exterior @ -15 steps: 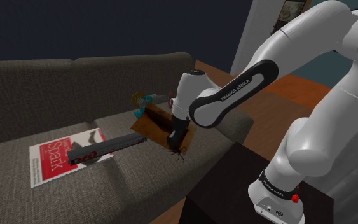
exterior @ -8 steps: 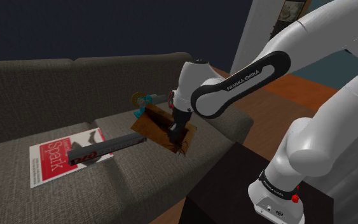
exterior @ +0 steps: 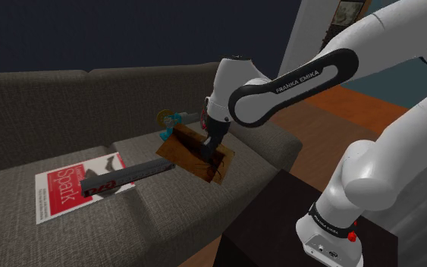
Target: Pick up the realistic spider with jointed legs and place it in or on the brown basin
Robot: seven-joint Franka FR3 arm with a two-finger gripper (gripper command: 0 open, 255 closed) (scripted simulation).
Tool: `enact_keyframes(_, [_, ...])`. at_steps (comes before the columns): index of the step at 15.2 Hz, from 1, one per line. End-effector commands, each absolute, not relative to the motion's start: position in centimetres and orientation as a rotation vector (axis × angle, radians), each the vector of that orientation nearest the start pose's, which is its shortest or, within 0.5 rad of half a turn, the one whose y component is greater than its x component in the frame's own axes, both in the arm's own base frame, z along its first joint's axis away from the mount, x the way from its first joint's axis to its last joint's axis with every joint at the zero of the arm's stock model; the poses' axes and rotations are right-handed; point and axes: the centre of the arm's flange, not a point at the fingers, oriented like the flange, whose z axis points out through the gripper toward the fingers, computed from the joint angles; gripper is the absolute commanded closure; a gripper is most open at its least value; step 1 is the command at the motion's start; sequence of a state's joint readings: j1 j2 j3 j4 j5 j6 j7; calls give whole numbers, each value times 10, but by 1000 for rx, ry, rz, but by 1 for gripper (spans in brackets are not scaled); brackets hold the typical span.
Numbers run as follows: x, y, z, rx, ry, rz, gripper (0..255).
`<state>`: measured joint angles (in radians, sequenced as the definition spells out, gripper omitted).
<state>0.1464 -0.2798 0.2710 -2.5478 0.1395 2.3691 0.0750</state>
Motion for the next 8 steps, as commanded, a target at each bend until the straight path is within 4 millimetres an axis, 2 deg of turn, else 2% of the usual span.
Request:
enact_keyframes(1, [419, 169, 377, -3067, -370, -131, 255])
enact_keyframes(8, [503, 132, 381, -3067, -370, -131, 255])
